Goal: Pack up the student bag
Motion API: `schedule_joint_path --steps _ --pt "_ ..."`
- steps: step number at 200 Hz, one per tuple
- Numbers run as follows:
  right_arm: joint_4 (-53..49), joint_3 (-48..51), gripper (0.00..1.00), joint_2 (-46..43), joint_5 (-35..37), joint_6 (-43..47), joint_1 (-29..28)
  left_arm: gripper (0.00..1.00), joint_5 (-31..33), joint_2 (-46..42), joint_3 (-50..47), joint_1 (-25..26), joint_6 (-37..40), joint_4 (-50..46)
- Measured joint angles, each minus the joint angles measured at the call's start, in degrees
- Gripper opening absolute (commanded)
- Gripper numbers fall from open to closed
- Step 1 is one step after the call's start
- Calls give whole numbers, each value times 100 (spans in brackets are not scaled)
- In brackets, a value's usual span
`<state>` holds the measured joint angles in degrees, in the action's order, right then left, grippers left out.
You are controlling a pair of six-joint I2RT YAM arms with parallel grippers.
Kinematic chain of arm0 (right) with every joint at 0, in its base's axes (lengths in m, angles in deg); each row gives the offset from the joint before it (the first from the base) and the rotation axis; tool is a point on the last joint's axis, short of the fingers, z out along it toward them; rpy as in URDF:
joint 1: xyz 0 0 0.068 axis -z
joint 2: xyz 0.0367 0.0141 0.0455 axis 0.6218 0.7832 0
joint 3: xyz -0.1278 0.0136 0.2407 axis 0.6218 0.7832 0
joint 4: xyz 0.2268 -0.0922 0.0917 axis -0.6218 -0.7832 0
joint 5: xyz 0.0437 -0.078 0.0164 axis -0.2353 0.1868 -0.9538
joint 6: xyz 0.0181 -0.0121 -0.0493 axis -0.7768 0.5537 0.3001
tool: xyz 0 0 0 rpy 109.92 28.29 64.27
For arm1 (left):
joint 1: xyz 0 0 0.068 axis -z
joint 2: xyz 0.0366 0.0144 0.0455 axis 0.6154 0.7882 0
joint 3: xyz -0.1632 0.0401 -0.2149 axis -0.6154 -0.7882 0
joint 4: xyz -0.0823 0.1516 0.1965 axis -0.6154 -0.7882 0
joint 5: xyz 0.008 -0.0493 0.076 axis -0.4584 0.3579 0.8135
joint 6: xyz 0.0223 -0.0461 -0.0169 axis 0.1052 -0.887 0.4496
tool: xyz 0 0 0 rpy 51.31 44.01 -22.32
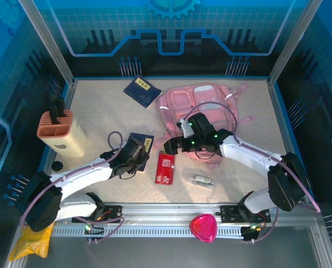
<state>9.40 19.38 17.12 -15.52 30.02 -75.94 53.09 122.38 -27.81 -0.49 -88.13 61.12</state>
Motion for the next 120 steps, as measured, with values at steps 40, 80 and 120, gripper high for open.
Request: schedule_joint_path --steps 40,80,120 --pt "111 -46 100 542 -149 -197 -120 61 -90 -216 284 -931 1051 -426" --pt "442 -308 99 1117 -127 -656 -476 63 -610 192 387 -1967 2286 -472" --pt "656 -723 100 1606 216 -1023 -863 70 -968 839 693 -2387 3252 -535"
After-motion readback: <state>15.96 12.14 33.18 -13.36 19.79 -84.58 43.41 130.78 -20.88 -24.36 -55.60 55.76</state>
